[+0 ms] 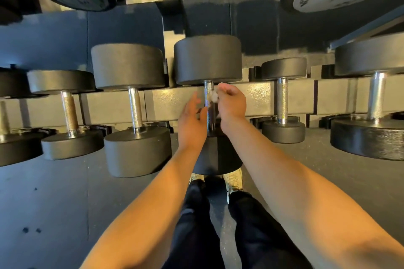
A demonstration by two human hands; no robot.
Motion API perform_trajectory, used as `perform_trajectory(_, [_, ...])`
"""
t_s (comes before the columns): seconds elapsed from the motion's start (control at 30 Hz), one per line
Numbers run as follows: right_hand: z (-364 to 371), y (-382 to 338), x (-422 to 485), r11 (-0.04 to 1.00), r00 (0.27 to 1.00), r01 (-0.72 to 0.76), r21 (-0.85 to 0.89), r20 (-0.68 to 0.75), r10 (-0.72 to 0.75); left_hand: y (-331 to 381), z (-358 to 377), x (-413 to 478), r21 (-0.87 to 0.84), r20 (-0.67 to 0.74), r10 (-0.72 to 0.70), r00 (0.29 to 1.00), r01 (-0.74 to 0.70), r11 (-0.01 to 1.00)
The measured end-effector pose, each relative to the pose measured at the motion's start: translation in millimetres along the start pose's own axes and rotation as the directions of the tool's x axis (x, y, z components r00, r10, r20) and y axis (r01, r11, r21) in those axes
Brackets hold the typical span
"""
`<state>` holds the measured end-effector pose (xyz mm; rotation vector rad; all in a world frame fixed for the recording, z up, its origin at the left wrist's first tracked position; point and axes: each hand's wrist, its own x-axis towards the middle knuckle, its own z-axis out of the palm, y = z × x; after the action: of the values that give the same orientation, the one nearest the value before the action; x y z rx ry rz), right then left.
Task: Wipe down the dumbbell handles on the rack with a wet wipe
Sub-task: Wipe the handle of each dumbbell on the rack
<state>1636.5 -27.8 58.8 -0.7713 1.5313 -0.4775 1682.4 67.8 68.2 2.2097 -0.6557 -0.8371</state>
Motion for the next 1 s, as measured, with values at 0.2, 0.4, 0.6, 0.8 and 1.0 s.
perform_trajectory(0.2, [9.0, 8.5, 2.0, 0.992, 0.998, -0.050, 0.114, 0.029, 0.047, 2.8, 4.1, 5.7, 0.121, 0.132, -0.198, 0.971, 0.182, 0.976])
perform_trajectory(0.4, [29.4, 3.0, 18.9, 0.982, 1.000, -0.030, -0.186, 0.002, 0.031, 3.5, 7.7, 6.0, 0.096, 0.096, -0.250, 0.963, 0.241, 0.966])
perform_trajectory(0.6, [35.4, -8.1, 31.6, 0.957, 0.989, -0.143, -0.252, 0.002, 0.148, 3.1, 7.7, 7.0, 0.110, 0.102, -0.267, 0.958, 0.256, 0.961])
perform_trajectory(0.8, [29.2, -6.9, 27.5, 0.949, 0.991, -0.117, -0.293, 0.027, 0.130, 7.7, 6.3, 7.9, 0.143, 0.095, -0.293, 0.951, 0.278, 0.950])
perform_trajectory(1.0, [12.3, 16.3, 3.8, 0.960, 0.998, -0.060, -0.275, -0.023, 0.056, 9.4, 5.5, 6.0, 0.108, 0.105, -0.333, 0.937, 0.322, 0.941])
